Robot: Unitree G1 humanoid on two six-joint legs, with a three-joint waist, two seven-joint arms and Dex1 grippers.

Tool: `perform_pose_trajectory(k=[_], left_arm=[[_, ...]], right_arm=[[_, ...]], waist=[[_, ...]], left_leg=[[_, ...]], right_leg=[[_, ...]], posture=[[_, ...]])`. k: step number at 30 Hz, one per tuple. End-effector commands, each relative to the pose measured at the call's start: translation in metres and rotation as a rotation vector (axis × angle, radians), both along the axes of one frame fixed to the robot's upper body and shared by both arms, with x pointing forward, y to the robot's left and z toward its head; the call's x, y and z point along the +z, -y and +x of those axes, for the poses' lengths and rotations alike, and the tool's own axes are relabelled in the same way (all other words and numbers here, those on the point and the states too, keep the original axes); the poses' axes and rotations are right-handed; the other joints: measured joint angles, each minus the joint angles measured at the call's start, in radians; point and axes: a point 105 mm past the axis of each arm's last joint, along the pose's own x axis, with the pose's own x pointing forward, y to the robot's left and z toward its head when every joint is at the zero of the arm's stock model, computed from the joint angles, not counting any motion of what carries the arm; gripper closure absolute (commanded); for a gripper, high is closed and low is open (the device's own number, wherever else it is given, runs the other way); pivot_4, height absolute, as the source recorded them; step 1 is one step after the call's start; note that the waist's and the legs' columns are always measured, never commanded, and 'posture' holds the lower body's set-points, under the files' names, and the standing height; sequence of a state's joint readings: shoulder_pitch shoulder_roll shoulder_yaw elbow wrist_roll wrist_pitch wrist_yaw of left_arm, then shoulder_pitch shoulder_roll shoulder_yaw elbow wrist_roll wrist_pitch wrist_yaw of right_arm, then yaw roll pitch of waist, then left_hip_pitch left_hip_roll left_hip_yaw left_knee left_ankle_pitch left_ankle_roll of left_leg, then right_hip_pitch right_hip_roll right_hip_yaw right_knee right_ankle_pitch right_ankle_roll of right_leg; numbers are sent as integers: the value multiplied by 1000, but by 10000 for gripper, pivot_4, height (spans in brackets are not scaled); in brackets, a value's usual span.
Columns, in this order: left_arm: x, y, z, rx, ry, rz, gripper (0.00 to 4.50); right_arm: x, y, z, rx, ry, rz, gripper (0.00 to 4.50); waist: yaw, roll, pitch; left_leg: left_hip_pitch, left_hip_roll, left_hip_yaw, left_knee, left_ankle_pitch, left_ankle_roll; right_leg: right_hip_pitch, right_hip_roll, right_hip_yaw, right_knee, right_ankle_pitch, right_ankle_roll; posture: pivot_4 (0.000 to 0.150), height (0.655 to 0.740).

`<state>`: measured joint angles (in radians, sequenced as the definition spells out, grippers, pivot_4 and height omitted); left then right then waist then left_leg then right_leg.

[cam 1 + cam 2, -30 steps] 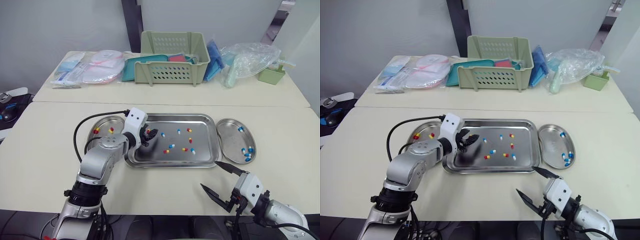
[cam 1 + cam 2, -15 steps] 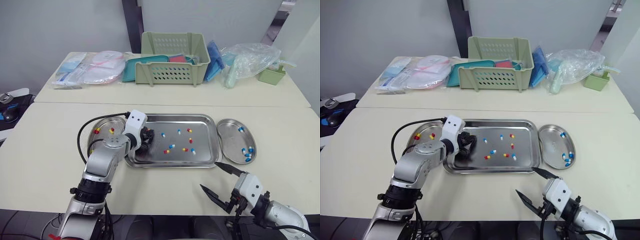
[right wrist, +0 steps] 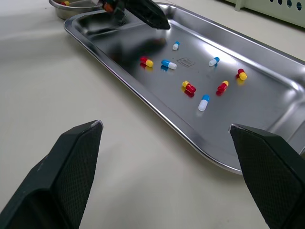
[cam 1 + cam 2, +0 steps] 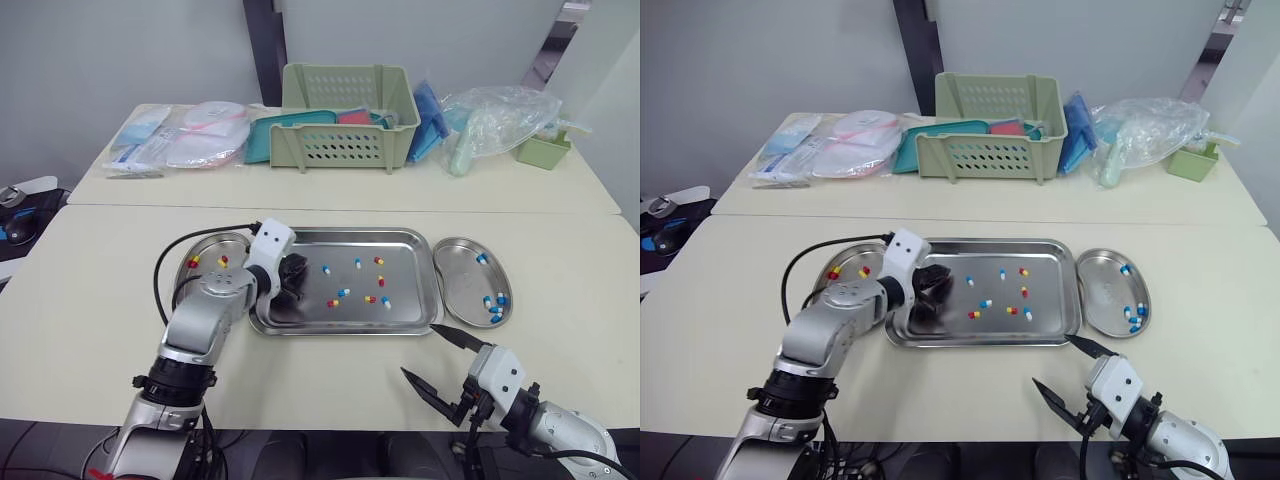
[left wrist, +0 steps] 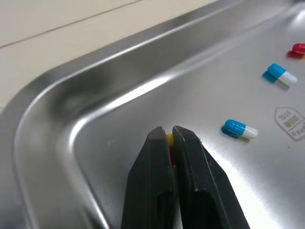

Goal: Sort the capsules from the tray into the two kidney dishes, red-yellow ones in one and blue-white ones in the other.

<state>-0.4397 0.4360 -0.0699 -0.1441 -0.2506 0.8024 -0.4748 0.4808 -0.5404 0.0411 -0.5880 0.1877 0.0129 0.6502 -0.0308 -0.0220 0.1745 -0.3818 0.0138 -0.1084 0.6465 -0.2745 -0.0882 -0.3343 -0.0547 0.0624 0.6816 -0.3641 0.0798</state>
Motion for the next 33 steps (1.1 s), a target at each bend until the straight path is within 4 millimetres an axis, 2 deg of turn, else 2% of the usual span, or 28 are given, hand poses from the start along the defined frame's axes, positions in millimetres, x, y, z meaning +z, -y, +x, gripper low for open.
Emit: perform_pose_trajectory(k=[1, 6, 8, 14, 18, 25, 33], left_arm=[[43, -15, -4, -25, 136, -38, 44805], [72, -43, -16, -53, 198, -64, 44805], [76, -56, -21, -55, 218, -50, 44805], [65, -104, -40, -1, 197, 22, 44805], [51, -125, -51, 28, 164, 65, 44805], [28, -136, -63, 63, 118, 56, 44805], [19, -146, -66, 108, 114, 58, 44805]], right_arm=[[13, -6, -2, 24, 44, 22, 0], [14, -9, 0, 56, 55, 24, 0], [14, -12, 0, 75, 57, 25, 0], [16, -17, 4, 151, 75, 13, 0], [16, -21, 5, 208, 68, 10, 0], [18, -25, 9, 252, 70, 17, 0], [23, -30, 12, 280, 89, 24, 0]], waist=[[-1, 0, 0], [1, 0, 0], [0, 0, 0], [-3, 0, 0], [1, 0, 1], [1, 0, 1], [-1, 0, 1]], left_leg=[[0, 0, 0, 0, 0, 0], [0, 0, 0, 0, 0, 0], [0, 0, 0, 0, 0, 0], [0, 0, 0, -1, 0, 0], [0, 0, 0, -1, 0, 0], [0, 1, 0, -1, 0, 0], [0, 1, 0, -1, 0, 0]], right_leg=[[0, 0, 0, 0, 0, 0], [0, 0, 0, 0, 0, 0], [0, 0, 0, 0, 0, 0], [0, 0, 0, 0, 0, 0], [0, 0, 0, 0, 0, 0], [0, 0, 0, 0, 0, 0], [0, 0, 0, 0, 0, 0]], posture=[[1500, 7400], [1500, 7400], [1500, 7400], [1500, 7400], [1500, 7400], [1500, 7400], [1500, 7400]])
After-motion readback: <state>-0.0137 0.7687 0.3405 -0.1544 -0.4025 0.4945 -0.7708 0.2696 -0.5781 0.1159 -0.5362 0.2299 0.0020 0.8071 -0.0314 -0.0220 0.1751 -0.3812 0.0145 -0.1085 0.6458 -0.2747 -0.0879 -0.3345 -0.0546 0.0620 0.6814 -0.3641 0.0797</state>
